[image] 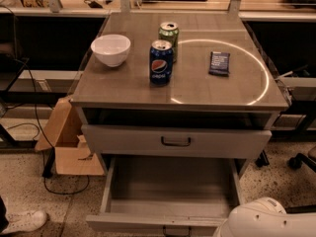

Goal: Close middle drawer

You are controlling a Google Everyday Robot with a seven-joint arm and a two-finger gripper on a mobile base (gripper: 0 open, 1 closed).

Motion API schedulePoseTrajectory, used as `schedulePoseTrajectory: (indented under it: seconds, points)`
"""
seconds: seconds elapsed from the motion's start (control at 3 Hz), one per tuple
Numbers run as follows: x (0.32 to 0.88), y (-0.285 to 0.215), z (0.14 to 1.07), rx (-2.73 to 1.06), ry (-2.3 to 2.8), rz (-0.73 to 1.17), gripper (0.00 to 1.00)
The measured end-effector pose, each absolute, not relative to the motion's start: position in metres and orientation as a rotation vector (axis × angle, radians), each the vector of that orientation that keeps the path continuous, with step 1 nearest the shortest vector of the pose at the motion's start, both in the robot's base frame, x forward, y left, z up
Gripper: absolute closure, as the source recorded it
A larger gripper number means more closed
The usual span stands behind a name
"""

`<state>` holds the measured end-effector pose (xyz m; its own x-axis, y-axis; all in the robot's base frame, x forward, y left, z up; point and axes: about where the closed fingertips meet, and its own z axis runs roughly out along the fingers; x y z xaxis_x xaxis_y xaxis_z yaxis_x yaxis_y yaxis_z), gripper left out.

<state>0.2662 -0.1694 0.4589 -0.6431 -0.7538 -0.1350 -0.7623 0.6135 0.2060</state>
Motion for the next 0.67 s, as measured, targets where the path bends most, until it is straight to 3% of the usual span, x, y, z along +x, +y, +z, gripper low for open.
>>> schedulePoseTrajectory:
  seconds: [0.67]
  points:
    - [0.305,-0.154,0.418,-1.284,2.747,0.417,1.0]
